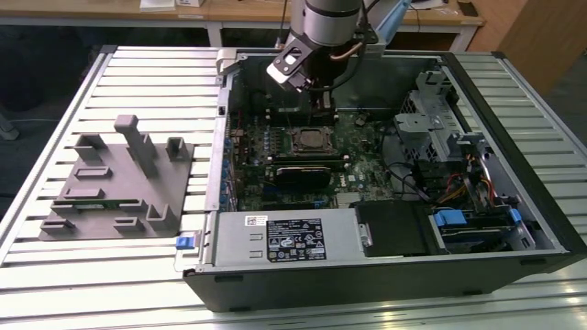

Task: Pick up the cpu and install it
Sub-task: 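Install the first cpu locking lever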

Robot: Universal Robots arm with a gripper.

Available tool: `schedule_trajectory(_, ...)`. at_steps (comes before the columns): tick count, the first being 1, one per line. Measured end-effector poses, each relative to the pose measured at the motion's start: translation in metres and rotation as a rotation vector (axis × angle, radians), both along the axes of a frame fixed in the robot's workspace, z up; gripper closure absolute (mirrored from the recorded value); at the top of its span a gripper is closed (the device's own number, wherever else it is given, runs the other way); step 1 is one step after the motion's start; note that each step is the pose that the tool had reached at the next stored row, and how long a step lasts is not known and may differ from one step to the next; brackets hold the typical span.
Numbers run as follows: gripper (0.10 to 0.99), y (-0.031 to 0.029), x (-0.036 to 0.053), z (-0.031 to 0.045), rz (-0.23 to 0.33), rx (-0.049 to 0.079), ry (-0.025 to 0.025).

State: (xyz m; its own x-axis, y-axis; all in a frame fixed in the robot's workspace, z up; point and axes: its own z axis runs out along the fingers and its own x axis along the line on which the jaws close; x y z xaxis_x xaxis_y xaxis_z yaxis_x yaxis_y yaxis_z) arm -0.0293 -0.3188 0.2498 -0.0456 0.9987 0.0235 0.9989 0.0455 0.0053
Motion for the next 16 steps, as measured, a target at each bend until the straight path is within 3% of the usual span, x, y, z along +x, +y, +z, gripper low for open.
schedule_trajectory(8, 0.969, 0.0000, 0.0000, 0.0115, 0.007, 0.000, 0.0000)
schedule_trajectory(16, 0.969, 0.0000, 0.0000, 0.0114, 0.151, 0.000, 0.0001)
